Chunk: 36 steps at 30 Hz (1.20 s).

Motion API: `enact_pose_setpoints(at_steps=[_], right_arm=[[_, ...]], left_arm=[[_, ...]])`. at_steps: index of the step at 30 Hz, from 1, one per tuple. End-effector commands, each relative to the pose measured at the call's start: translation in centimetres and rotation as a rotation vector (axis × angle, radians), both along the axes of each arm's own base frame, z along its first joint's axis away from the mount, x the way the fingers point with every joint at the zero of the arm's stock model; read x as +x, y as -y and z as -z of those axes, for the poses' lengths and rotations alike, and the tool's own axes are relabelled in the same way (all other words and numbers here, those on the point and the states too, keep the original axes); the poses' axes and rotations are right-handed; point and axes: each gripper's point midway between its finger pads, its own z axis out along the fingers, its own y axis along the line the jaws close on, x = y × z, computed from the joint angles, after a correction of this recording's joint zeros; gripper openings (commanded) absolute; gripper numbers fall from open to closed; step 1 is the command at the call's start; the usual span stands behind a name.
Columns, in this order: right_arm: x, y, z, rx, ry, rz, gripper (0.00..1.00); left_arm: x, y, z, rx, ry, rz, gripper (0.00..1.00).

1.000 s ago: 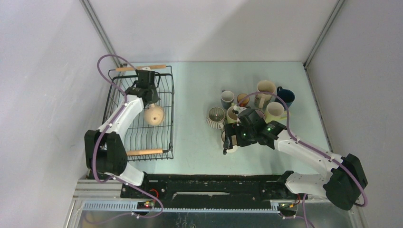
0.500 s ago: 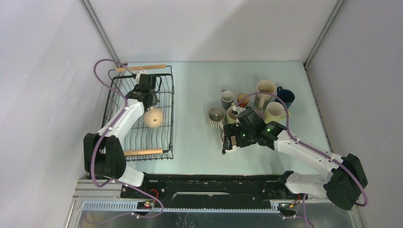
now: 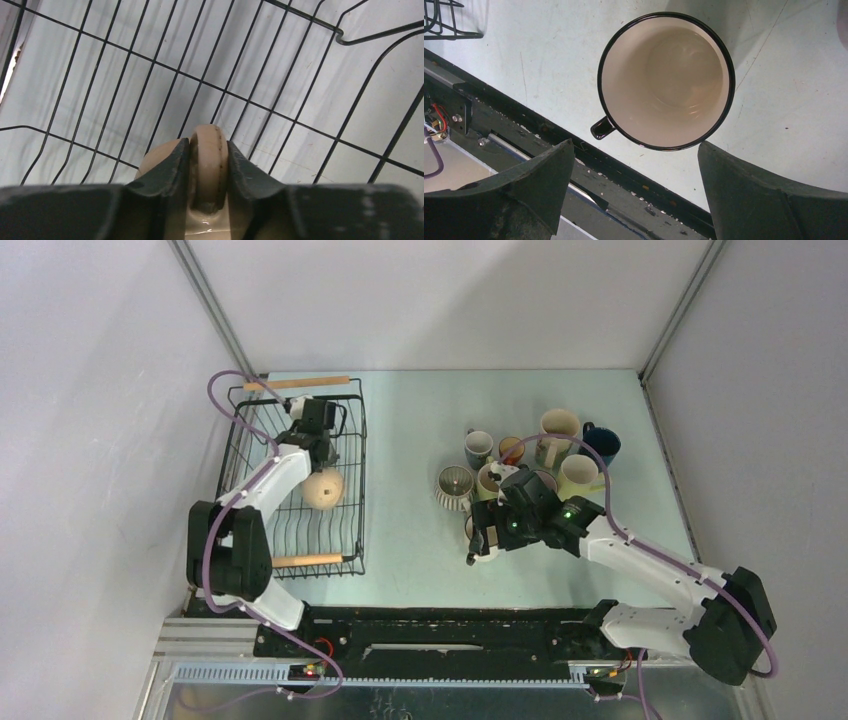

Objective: Unload the cups from the dish rack
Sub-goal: Unload the cup from the dish rack.

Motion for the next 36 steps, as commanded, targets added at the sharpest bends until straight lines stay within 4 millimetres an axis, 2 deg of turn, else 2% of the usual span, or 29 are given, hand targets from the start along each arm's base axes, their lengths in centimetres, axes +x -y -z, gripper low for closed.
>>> enact_pose_setpoints(at_steps=[1, 7, 13, 22, 28, 36], right_arm=[[0.7, -0.4, -1.7, 0.039, 0.061, 0.020, 1.00], [0.7, -0.3, -2.0, 0.046, 0.070, 0.024, 1.00], [0.7, -0.3, -2.8, 0.066, 0.086, 0.030, 1.00], [1.6, -1.2, -5.6, 0.129, 0.133, 0.031, 1.00], [2.4, -2.8, -8.8, 0.209, 0.187, 0.001, 1.00], [3.9, -5.1, -14.3, 0.344, 0.296, -0.073, 1.00]], left_arm=[[0.0, -0.1, 0.4, -0.002, 0.016, -0.032, 0.25], [0.3, -0.2, -2.5, 0.009, 0.064, -0.020, 0.00], [-0.1, -0.3, -6.4, 0.021, 0.130, 0.030, 0.00], [-1.6, 0.6, -12.1, 0.017, 0.228, 0.171, 0.00], [-3.0, 1.6, -16.7, -0.007, 0.326, 0.255, 0.00], [-4.8, 5.0, -22.8, -0.061, 0.455, 0.422, 0.00]])
